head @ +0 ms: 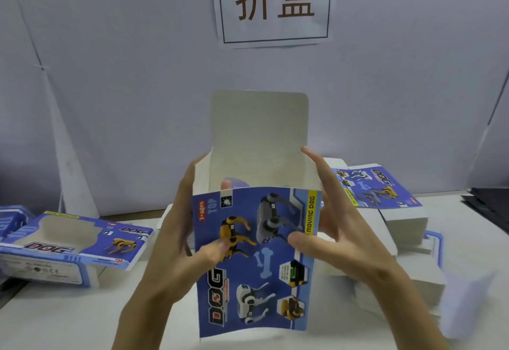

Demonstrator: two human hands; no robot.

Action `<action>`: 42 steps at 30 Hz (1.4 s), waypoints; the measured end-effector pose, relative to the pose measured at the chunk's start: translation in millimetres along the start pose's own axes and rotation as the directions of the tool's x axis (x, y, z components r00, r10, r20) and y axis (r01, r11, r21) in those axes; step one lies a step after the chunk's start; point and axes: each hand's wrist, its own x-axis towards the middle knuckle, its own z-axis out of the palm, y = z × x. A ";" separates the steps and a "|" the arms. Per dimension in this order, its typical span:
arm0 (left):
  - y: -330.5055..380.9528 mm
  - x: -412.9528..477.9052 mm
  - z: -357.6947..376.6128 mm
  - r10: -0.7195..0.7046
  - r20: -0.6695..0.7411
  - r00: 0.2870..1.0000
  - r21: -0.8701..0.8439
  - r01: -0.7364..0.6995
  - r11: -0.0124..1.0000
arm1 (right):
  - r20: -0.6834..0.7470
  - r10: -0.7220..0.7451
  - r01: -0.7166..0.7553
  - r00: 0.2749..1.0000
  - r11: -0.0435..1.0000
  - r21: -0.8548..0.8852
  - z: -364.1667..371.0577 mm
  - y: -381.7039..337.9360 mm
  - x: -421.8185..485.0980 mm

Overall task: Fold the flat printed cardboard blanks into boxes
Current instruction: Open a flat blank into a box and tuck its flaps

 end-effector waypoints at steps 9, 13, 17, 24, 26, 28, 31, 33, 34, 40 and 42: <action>4.9 -5.5 -6.5 0.050 0.082 0.995 0.175 -0.063 0.983 | 0.022 -0.052 0.054 0.998 0.996 -0.074 -4.2 -18.8 -6.8; 13.9 -5.9 -5.1 0.059 0.079 0.995 0.169 -0.071 0.983 | 0.003 -0.030 0.030 1.000 0.996 -0.080 -5.1 -19.6 -7.7; 21.7 -5.5 -8.3 0.094 0.081 0.992 0.118 -0.103 0.988 | 0.007 -0.059 0.059 0.998 0.993 -0.106 -4.6 -24.8 -7.5; 26.0 4.6 -11.1 0.027 0.062 0.998 -0.147 -0.017 0.989 | -0.050 -0.135 0.112 0.990 0.940 -0.323 -0.3 -22.1 -5.5; 27.6 10.2 -11.2 -0.053 0.039 0.998 -0.229 0.060 0.972 | -0.073 -0.169 0.122 0.983 0.894 -0.431 0.9 -16.9 -3.4; 27.8 14.5 -7.5 -0.156 -0.098 0.983 -0.173 0.138 0.975 | -0.069 -0.183 0.123 0.981 0.852 -0.509 3.3 -11.4 -0.5; 25.0 14.1 3.8 -0.129 -0.313 0.941 0.109 0.171 0.979 | -0.037 -0.158 0.114 0.987 0.838 -0.534 9.0 -5.7 1.7; 26.2 13.0 9.2 -0.046 -0.383 0.922 0.340 0.188 0.921 | -0.012 -0.148 0.118 0.989 0.832 -0.542 12.8 -3.0 1.2; 27.4 12.4 10.8 -0.018 -0.386 0.922 0.423 0.195 0.885 | -0.001 -0.151 0.124 0.989 0.817 -0.563 14.6 -2.3 0.7; 30.1 13.0 1.6 -0.009 -0.399 0.917 0.562 0.252 0.788 | 0.025 -0.183 0.157 0.983 0.761 -0.629 20.0 -5.4 -1.2; 30.8 13.5 -3.3 -0.002 -0.439 0.899 0.568 0.279 0.774 | 0.044 -0.186 0.171 0.981 0.751 -0.638 22.5 -9.2 -1.8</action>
